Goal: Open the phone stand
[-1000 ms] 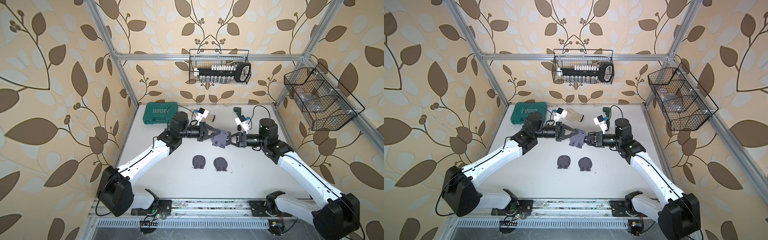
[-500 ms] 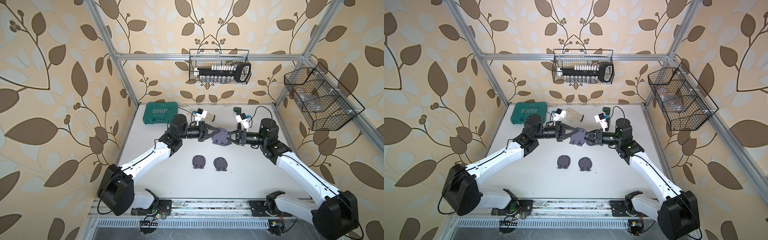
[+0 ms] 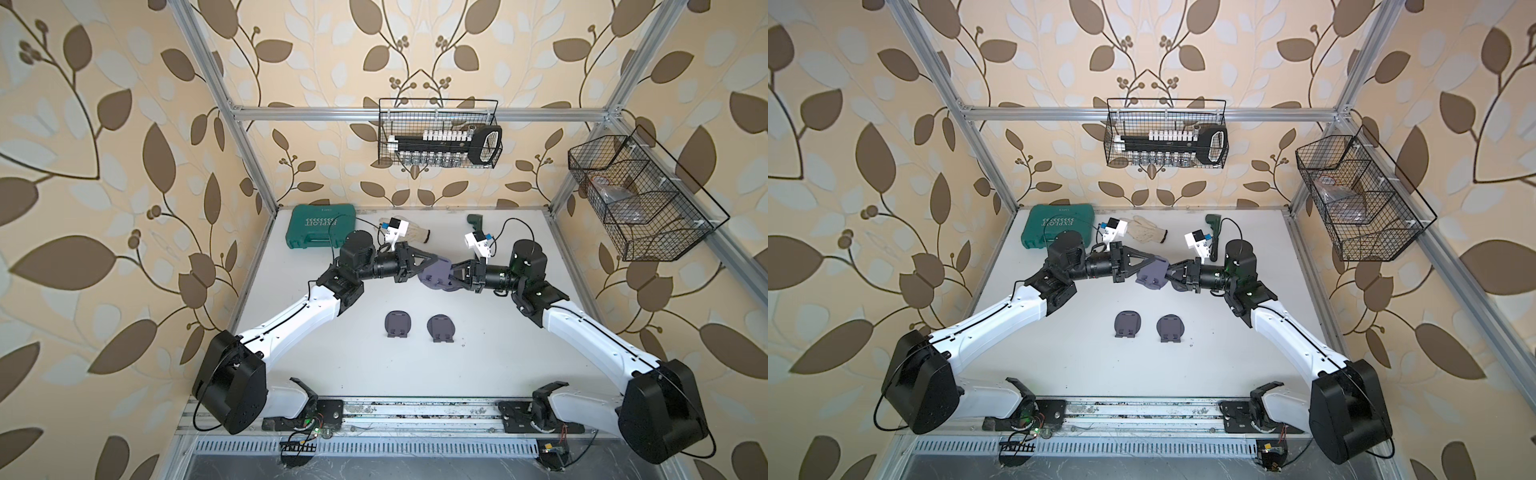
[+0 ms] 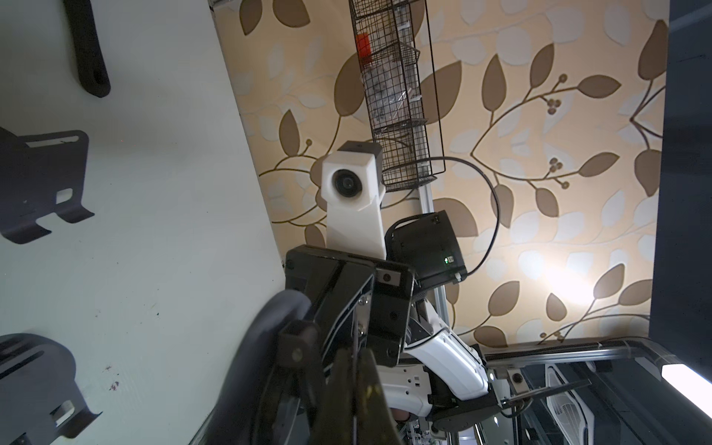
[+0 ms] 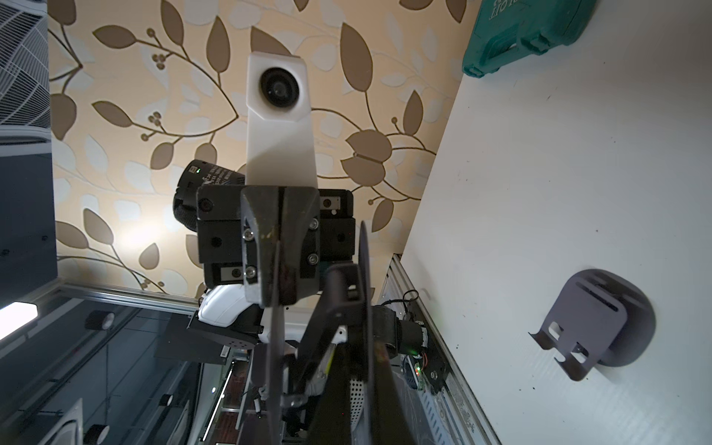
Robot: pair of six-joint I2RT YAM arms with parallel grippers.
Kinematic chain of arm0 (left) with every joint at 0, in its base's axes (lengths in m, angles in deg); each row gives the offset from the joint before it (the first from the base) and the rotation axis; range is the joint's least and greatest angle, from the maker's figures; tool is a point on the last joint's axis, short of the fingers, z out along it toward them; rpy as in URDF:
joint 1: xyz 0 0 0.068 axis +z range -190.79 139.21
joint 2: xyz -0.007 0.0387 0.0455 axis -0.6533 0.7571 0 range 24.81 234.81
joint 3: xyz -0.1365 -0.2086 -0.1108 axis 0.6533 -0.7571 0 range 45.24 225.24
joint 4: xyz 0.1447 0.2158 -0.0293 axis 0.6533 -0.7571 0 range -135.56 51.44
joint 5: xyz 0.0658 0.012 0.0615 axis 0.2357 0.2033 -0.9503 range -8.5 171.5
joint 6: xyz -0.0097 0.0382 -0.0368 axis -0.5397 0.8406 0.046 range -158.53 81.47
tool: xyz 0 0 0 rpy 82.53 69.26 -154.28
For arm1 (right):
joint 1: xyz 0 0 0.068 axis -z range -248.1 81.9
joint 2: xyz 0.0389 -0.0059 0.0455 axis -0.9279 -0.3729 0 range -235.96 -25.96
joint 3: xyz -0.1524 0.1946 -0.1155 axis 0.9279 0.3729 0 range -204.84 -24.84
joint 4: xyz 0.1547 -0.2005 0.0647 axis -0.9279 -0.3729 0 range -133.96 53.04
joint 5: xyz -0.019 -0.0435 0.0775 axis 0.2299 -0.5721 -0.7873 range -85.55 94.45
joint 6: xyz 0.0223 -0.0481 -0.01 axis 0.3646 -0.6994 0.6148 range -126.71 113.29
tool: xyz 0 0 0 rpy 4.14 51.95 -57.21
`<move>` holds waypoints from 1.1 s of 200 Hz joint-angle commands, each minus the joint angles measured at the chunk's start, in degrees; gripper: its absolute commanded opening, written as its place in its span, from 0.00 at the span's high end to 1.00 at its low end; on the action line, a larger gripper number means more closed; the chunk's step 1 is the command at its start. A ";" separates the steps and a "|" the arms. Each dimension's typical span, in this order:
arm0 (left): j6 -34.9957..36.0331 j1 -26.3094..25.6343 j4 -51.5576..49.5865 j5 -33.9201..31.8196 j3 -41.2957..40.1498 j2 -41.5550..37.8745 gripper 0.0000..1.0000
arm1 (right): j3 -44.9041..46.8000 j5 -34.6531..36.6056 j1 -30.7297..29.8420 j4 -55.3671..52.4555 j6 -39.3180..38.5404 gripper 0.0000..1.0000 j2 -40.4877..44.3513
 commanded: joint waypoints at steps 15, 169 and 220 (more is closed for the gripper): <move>0.83 -0.70 20.28 -4.66 6.39 -4.01 1.00 | 5.06 -4.61 -1.86 -5.59 3.37 1.00 -7.88; 40.14 0.35 28.67 -8.19 2.36 -6.32 1.00 | 2.49 -8.67 2.54 5.11 16.99 1.00 -12.23; 48.89 2.58 19.35 -4.47 5.83 -4.60 1.00 | -4.28 -8.93 3.49 -5.38 11.14 1.00 -11.60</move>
